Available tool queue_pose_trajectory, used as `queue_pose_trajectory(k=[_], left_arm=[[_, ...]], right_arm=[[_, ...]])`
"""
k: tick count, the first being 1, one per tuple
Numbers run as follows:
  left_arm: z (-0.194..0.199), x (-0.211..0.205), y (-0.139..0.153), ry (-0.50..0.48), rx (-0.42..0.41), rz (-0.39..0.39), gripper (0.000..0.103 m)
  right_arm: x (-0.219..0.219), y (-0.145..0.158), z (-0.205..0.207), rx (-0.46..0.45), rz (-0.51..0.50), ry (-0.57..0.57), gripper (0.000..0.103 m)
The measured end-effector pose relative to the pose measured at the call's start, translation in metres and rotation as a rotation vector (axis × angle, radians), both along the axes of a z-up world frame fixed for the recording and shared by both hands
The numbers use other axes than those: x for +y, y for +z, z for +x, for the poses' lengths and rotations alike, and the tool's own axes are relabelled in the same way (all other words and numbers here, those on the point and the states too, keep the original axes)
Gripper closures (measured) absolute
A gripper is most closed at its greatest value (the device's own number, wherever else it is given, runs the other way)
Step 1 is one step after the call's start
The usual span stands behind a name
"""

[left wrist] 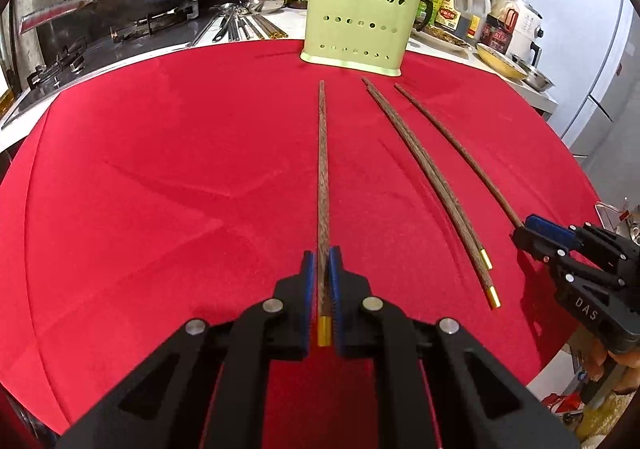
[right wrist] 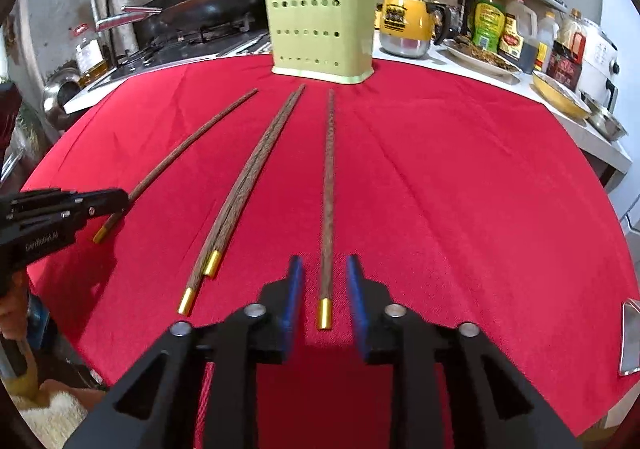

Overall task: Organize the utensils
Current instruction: 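Close the left tool on a chopstick while the right tool grasps another, then lift both chopsticks and carry them toward the green holder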

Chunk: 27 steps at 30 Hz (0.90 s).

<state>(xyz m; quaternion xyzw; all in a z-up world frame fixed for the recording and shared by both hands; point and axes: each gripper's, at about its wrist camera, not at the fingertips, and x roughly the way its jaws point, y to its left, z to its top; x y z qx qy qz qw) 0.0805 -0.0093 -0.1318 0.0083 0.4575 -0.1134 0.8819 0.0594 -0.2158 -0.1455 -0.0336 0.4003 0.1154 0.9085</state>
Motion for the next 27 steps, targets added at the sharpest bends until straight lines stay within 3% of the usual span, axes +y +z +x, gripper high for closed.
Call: queue_pose_trajectory(k=[6, 10, 17, 23, 27], left_arm=[[-0.003, 0.001, -0.002, -0.004, 0.004, -0.009, 0.096], [-0.002, 0.001, -0.002, -0.005, 0.004, -0.010, 0.096], [-0.005, 0.003, 0.003, -0.005, -0.015, -0.021, 0.096], [-0.011, 0.006, 0.019, -0.005, -0.061, -0.033, 0.096], [-0.015, 0.004, 0.016, -0.039, -0.047, -0.041, 0.096]], right_arm=[[0.000, -0.002, -0.006, -0.035, 0.019, 0.001, 0.082], [-0.004, -0.002, -0.009, -0.030, 0.029, -0.015, 0.094], [-0.010, 0.004, -0.016, -0.058, 0.042, -0.044, 0.096], [-0.025, 0.059, -0.026, -0.189, 0.100, -0.070, 0.096], [-0.030, 0.095, -0.033, -0.282, 0.124, -0.076, 0.096]])
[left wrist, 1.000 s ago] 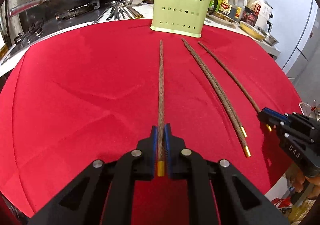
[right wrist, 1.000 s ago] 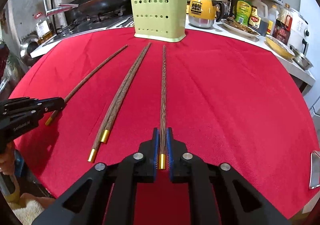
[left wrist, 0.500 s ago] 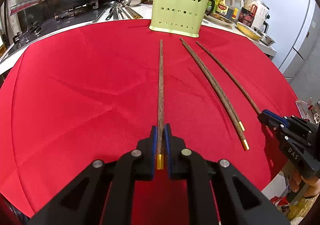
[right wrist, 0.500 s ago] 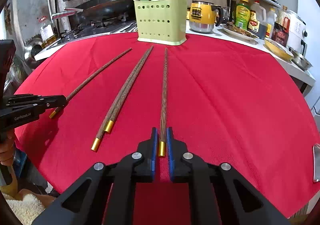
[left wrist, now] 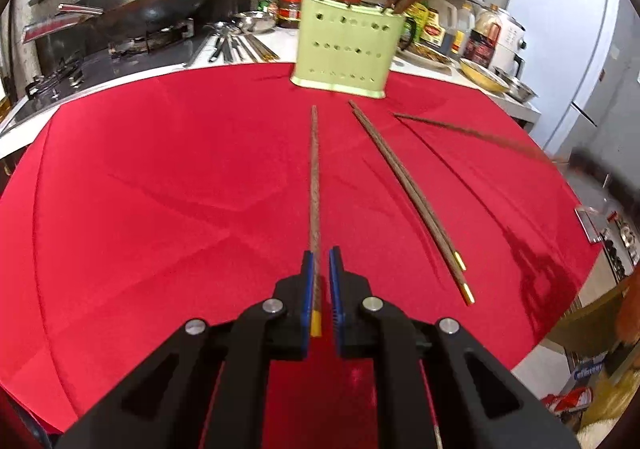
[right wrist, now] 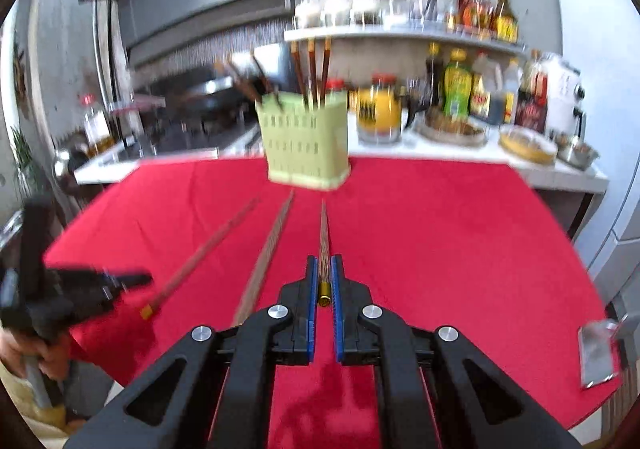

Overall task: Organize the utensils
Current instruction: 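Lift both chopsticks and carry them toward the green holder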

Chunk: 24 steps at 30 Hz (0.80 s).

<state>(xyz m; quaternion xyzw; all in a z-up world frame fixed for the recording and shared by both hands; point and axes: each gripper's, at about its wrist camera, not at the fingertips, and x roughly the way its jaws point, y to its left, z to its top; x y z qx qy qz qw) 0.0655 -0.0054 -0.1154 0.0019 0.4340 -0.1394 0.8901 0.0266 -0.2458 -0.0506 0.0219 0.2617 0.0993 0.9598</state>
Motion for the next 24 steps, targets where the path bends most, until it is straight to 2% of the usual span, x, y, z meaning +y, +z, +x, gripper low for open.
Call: queue_pose_trajectory(k=[4, 11, 12, 13, 15, 17, 21, 22, 23, 24], left_arm=[[0.002, -0.007, -0.013, -0.013, 0.039, 0.024, 0.096], [0.005, -0.013, -0.012, 0.001, 0.030, 0.085, 0.095], [0.005, -0.013, -0.012, 0.011, 0.025, 0.092, 0.089], [0.005, -0.012, -0.011, 0.015, 0.021, 0.085, 0.078], [0.004, -0.009, -0.010, 0.027, 0.004, 0.086, 0.073], [0.003, -0.011, -0.009, 0.030, -0.009, 0.113, 0.073], [0.009, -0.011, -0.018, 0.043, 0.031, 0.140, 0.073], [0.008, -0.012, -0.018, 0.042, 0.018, 0.147, 0.074], [0.007, -0.014, -0.019, 0.034, 0.013, 0.174, 0.076], [0.006, -0.016, -0.019, 0.031, 0.005, 0.194, 0.089]], right_arm=[[0.003, 0.007, -0.002, -0.028, -0.007, 0.011, 0.096], [0.007, -0.002, -0.001, -0.001, -0.007, 0.022, 0.096], [0.007, -0.004, -0.001, 0.005, -0.008, 0.023, 0.096], [0.007, -0.006, -0.001, 0.009, -0.010, 0.023, 0.096], [0.009, -0.008, -0.001, 0.016, -0.013, 0.026, 0.096], [0.009, -0.011, -0.001, 0.022, -0.010, 0.029, 0.096], [0.009, -0.013, -0.002, 0.026, -0.005, 0.033, 0.096], [0.010, -0.013, -0.001, 0.026, -0.005, 0.034, 0.096], [0.010, -0.014, -0.002, 0.028, -0.006, 0.035, 0.096], [0.010, -0.015, -0.002, 0.032, -0.006, 0.036, 0.096]])
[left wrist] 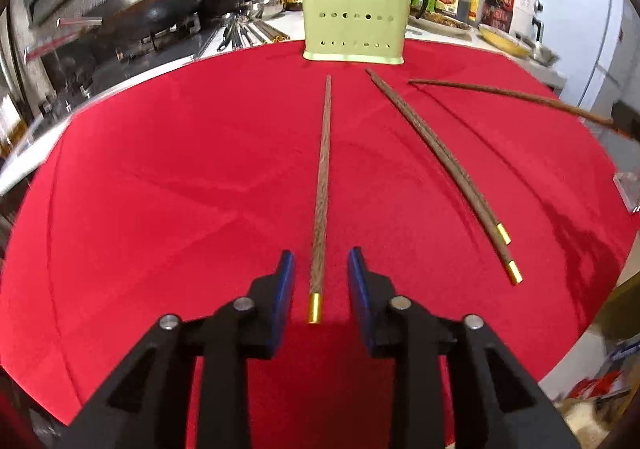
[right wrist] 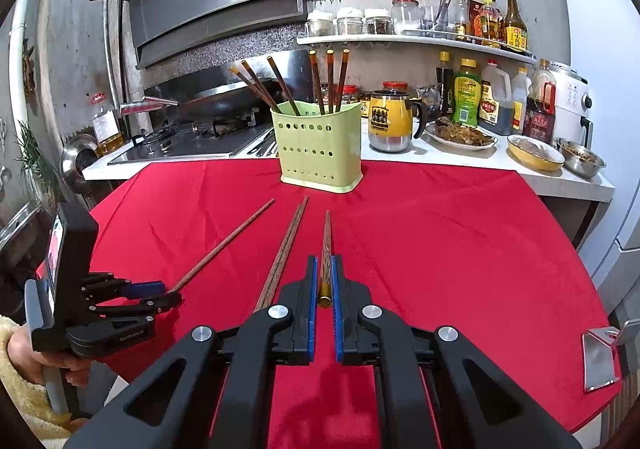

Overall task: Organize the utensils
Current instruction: 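Lift both chopsticks and carry them toward the green holder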

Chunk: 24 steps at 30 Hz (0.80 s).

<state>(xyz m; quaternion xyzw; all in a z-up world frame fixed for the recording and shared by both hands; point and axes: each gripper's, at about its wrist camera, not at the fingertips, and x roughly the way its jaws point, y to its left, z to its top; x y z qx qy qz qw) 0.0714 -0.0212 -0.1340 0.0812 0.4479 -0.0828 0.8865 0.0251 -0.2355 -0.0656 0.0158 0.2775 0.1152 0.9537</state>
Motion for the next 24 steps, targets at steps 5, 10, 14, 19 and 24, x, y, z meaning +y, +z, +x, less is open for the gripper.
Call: queue_pose_trajectory(k=[5, 10, 14, 19, 24], left_arm=[[-0.005, 0.001, 0.004, -0.036, 0.000, -0.010, 0.096], [-0.011, 0.012, 0.046, -0.042, -0.117, -0.097, 0.096], [-0.017, 0.023, 0.093, -0.038, -0.253, -0.163, 0.096], [-0.026, 0.032, 0.148, -0.066, -0.404, -0.226, 0.096], [-0.020, 0.032, 0.172, -0.061, -0.466, -0.237, 0.096]], right_arm=[[0.001, -0.004, 0.000, 0.012, 0.005, 0.004, 0.096], [-0.002, 0.001, 0.002, 0.006, 0.019, 0.004, 0.096], [-0.004, 0.014, 0.003, -0.024, 0.032, 0.004, 0.096], [-0.004, 0.040, 0.008, -0.078, 0.037, 0.014, 0.096], [-0.004, 0.075, 0.016, -0.134, 0.032, 0.017, 0.097]])
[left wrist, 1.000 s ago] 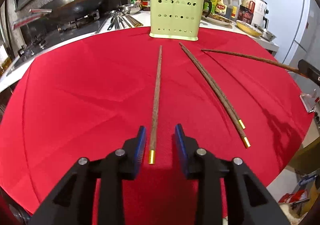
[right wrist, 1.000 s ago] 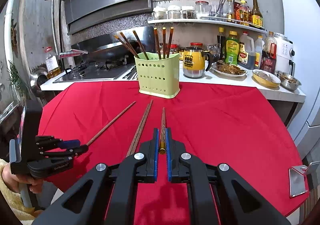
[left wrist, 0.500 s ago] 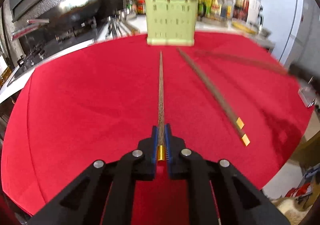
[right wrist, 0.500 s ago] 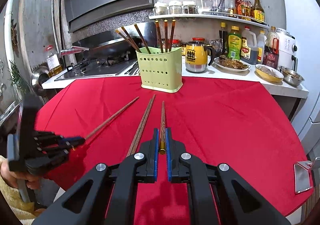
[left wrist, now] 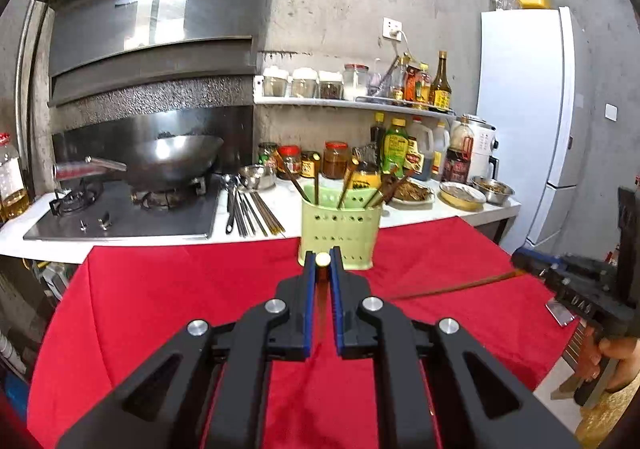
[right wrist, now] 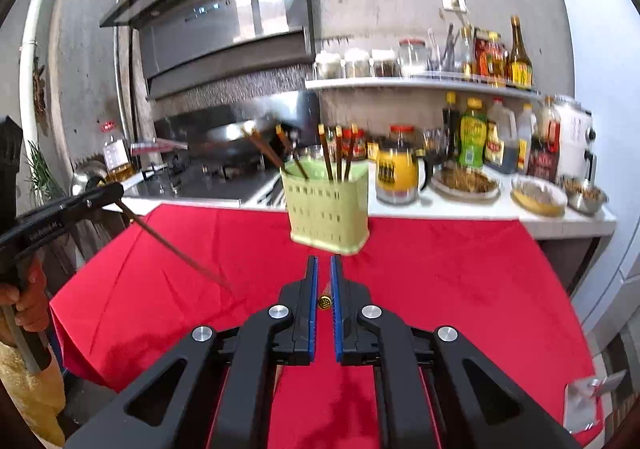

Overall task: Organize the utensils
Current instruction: 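Lower both held chopsticks into the green holder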

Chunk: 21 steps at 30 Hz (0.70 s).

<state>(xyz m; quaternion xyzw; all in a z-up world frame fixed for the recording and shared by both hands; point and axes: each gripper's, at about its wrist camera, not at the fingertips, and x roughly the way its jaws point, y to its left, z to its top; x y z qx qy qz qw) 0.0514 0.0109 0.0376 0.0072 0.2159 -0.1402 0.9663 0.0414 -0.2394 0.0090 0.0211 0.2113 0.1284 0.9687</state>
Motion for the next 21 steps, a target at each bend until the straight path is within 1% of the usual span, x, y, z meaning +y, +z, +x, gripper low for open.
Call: queue_pose_trajectory(k=[4, 6, 9, 12, 17, 19, 21], left_arm=[[0.011, 0.002, -0.002, 0.009, 0.012, -0.008, 0.096], [0.011, 0.003, -0.003, 0.009, 0.011, -0.009, 0.096], [0.014, 0.003, -0.001, 0.002, 0.010, -0.010, 0.096], [0.018, 0.004, -0.001, -0.007, 0.010, -0.005, 0.096], [0.026, -0.006, 0.002, -0.040, 0.005, 0.014, 0.096], [0.032, -0.012, 0.001, -0.052, 0.001, 0.022, 0.096], [0.037, -0.016, -0.002, -0.062, 0.015, 0.019, 0.096]], right_arm=[[0.000, 0.023, 0.007, -0.031, -0.011, 0.000, 0.097], [0.001, 0.036, 0.011, -0.047, -0.018, 0.001, 0.097], [0.003, 0.047, 0.022, -0.046, -0.031, 0.003, 0.097], [0.004, 0.051, 0.034, -0.040, -0.029, 0.002, 0.099], [0.006, 0.049, 0.042, -0.087, -0.089, -0.051, 0.099], [0.003, 0.047, 0.045, -0.099, -0.083, -0.053, 0.099], [-0.003, 0.046, 0.049, -0.107, -0.045, -0.031, 0.098]])
